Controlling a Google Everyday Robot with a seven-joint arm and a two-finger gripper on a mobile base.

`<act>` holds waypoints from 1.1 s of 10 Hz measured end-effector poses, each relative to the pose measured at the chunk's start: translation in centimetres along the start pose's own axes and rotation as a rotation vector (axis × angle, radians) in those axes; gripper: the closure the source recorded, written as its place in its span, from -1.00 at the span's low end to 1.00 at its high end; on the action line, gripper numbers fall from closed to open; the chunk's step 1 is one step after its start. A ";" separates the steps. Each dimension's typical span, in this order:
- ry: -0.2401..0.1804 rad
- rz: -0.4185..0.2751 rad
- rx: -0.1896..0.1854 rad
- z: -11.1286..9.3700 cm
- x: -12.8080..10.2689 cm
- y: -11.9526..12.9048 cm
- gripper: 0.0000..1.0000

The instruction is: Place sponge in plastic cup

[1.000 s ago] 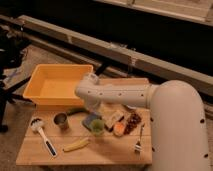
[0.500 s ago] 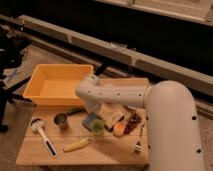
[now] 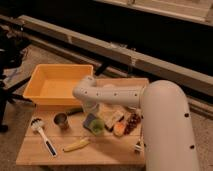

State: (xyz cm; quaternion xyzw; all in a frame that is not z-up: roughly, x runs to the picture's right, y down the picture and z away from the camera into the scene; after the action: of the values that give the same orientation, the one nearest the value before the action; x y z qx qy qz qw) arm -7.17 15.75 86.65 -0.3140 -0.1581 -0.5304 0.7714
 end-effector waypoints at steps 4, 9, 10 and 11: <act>-0.034 -0.018 0.008 -0.2 -0.3 0.0 0.70; -0.049 -0.005 0.107 -4.2 -0.4 -0.4 1.00; -0.049 -0.009 0.127 -5.3 -0.6 -0.5 1.00; -0.046 -0.018 0.139 -6.2 -1.0 -0.7 1.00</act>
State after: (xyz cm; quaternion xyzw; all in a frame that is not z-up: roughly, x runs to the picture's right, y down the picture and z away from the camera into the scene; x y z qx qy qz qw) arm -8.73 12.25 81.58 -0.2702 -0.2153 -0.5175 0.7828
